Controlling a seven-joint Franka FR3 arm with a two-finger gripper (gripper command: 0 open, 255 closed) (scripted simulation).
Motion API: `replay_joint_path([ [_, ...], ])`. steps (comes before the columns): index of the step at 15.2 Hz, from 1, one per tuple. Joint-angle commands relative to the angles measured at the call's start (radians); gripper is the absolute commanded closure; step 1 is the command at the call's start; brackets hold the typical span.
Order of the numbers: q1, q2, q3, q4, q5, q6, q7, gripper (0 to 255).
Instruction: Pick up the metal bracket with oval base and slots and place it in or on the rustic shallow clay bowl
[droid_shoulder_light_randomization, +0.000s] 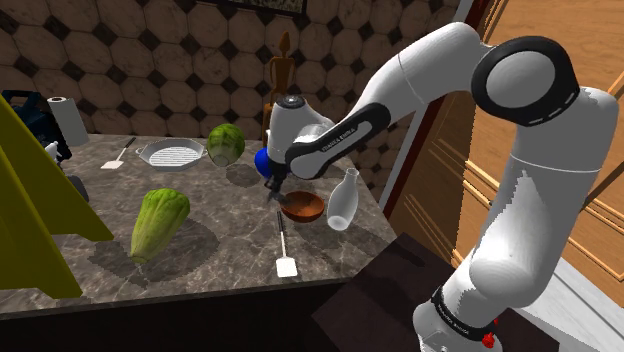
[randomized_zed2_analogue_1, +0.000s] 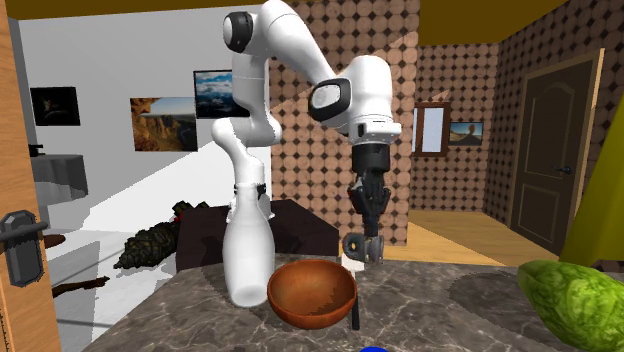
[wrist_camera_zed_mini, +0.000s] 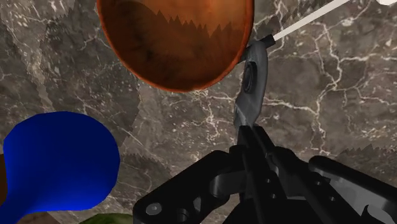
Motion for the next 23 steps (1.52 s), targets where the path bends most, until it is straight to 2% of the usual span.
replay_joint_path([
  [1, -0.037, -0.032, -0.007, -0.046, 0.018, 0.026, -0.053, 255],
  [7, -0.141, -0.083, -0.038, -0.125, 0.072, 0.082, -0.219, 255],
  [20, -0.095, 0.074, -0.108, -0.122, -0.073, 0.227, -0.093, 255],
  [23, -0.095, 0.074, -0.109, -0.122, -0.073, 0.227, -0.093, 255],
])
